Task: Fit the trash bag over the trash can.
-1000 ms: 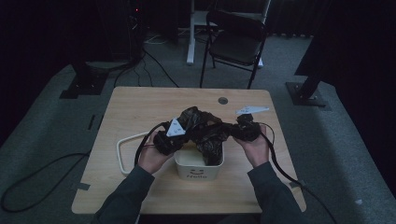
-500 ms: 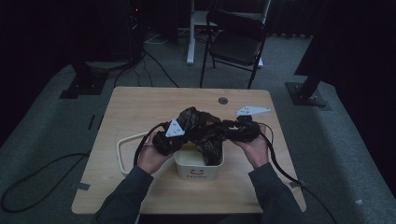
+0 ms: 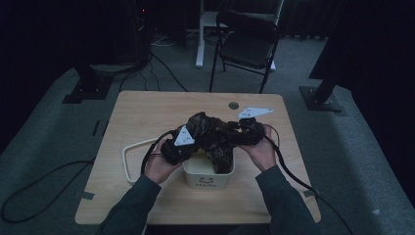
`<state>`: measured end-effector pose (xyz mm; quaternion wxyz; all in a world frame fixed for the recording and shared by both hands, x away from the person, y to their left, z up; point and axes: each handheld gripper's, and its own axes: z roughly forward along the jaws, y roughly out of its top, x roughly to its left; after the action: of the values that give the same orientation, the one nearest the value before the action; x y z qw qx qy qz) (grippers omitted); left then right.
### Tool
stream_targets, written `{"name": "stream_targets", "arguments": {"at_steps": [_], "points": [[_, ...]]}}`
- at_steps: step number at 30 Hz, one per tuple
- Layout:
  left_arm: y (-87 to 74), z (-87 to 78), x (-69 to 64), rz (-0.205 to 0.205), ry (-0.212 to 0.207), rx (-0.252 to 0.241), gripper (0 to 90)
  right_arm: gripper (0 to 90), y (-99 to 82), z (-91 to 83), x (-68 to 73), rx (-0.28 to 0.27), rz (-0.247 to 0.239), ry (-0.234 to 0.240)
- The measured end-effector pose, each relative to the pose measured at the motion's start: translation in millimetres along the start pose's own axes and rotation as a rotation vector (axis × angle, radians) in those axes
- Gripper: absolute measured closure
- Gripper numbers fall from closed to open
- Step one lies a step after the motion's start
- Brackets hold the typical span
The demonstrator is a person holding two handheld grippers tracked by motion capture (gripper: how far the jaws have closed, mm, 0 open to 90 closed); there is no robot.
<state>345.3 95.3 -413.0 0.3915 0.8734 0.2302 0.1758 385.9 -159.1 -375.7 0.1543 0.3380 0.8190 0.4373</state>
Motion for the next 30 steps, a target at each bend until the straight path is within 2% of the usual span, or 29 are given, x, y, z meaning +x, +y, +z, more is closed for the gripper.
{"name": "stream_targets", "arguments": {"at_steps": [1, 3, 6, 7, 14, 15, 17, 19, 22, 26, 30], "points": [[-1.5, -2.8, -3.3, 0.013, -0.007, -0.004, 90.0, 76.2, 1.6, 5.8, -4.8, 0.033, 0.021, -0.017], [-2.7, -4.7, -5.0, 0.017, -0.009, -0.007, 90.0, 82.4, 2.2, 8.4, -9.8, 0.048, 0.053, -0.028], [-3.5, -5.7, -5.4, 0.019, -0.01, -0.01, 90.0, 84.7, 1.7, 9.4, -13.9, 0.056, 0.075, -0.039], [-6.4, -9.3, -6.2, 0.017, -0.011, -0.016, 90.0, 89.0, 0.8, 9.0, -17.4, 0.063, 0.099, -0.058], [-16.2, -21.5, -6.7, 0.009, -0.029, -0.034, 90.0, 90.0, -3.0, 5.0, -27.6, 0.075, 0.15, -0.086], [-16.8, -22.0, -6.5, 0.006, -0.028, -0.036, 90.0, 88.6, -3.7, 4.3, -27.3, 0.068, 0.147, -0.078], [-17.0, -21.8, -5.6, 0.003, -0.028, -0.037, 90.0, 79.9, -4.7, 1.9, -24.4, 0.047, 0.14, -0.055], [-16.7, -20.8, -5.6, 0.002, -0.028, -0.035, 90.0, 68.4, -4.5, -1.1, -19.2, 0.022, 0.108, -0.037], [-16.5, -19.4, -6.1, 0.007, -0.028, -0.031, 90.0, 57.6, -1.9, -5.8, -13.1, -0.014, 0.066, -0.014], [-16.6, -19.1, -5.8, 0.008, -0.027, -0.029, 90.0, 48.8, 4.6, -8.8, -6.3, -0.035, -0.001, 0.023], [-16.5, -19.0, -6.0, 0.008, -0.026, -0.028, 90.0, 43.1, 9.4, -5.4, 3.1, -0.021, -0.073, 0.044]]}}
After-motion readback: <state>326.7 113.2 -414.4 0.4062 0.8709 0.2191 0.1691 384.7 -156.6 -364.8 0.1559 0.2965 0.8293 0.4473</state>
